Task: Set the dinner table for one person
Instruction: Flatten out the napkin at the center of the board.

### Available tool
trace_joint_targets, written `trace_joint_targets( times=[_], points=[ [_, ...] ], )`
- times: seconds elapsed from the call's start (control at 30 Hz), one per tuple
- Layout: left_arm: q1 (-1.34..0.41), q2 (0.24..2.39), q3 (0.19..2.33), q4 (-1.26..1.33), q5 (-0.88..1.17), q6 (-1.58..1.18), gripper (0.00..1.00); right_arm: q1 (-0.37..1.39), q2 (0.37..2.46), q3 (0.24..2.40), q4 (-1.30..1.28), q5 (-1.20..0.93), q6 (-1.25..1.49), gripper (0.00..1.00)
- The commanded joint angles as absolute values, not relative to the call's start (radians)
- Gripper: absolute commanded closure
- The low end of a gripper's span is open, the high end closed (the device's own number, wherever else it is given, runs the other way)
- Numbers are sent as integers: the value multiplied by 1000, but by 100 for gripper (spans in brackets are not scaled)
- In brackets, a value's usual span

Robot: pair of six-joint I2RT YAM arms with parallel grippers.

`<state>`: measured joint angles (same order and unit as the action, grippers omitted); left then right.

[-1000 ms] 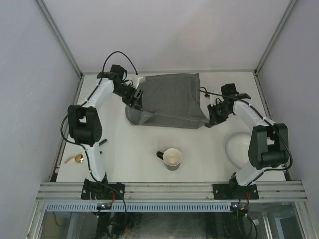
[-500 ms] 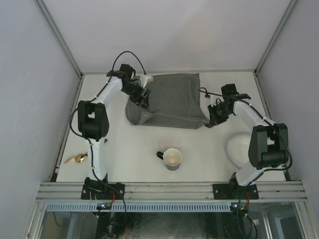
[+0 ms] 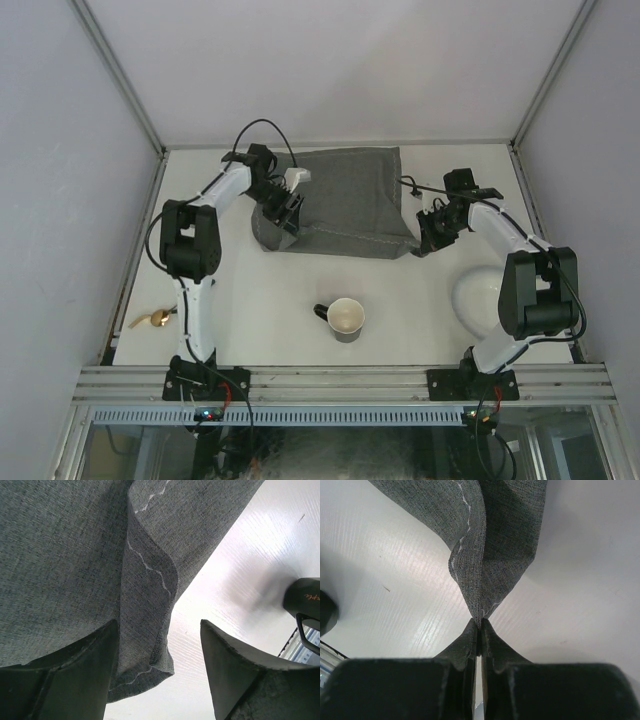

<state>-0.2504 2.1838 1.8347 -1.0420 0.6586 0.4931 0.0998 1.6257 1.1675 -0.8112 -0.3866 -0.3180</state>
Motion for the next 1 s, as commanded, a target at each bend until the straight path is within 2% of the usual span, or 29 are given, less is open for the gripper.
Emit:
trace_joint_targets(
  times=[0.0,0.1,0.13,0.17,0.27,0.3,0.67,0.97],
  points=[
    [-252,2147,1804,-1039,682,523,30,103,1625,1168,-791,-390,-319,100],
    [-252,2152,1795,-1029,682,512,37,104,1625,1167,-791,-389,-319,100],
    [-252,2152,1797,-1028,684,509,43,103,1625,1167,-791,-388,-320,100],
    [-252,2152,1800,-1025,685,502,52,104,1625,1168,-790,-388,-318,100],
    [-251,2137,1810,-1012,681,481,90,107,1624,1168,-790,-386,-321,100],
    [-251,2127,1813,-997,676,469,98,107,1623,1169,-790,-384,-320,100],
    [-138,1910,1636,-673,669,243,100,100,1606,1168,-798,-368,-345,100],
    [-84,1862,1556,-660,669,234,100,102,1614,1190,-781,-285,-444,100]
  ],
)
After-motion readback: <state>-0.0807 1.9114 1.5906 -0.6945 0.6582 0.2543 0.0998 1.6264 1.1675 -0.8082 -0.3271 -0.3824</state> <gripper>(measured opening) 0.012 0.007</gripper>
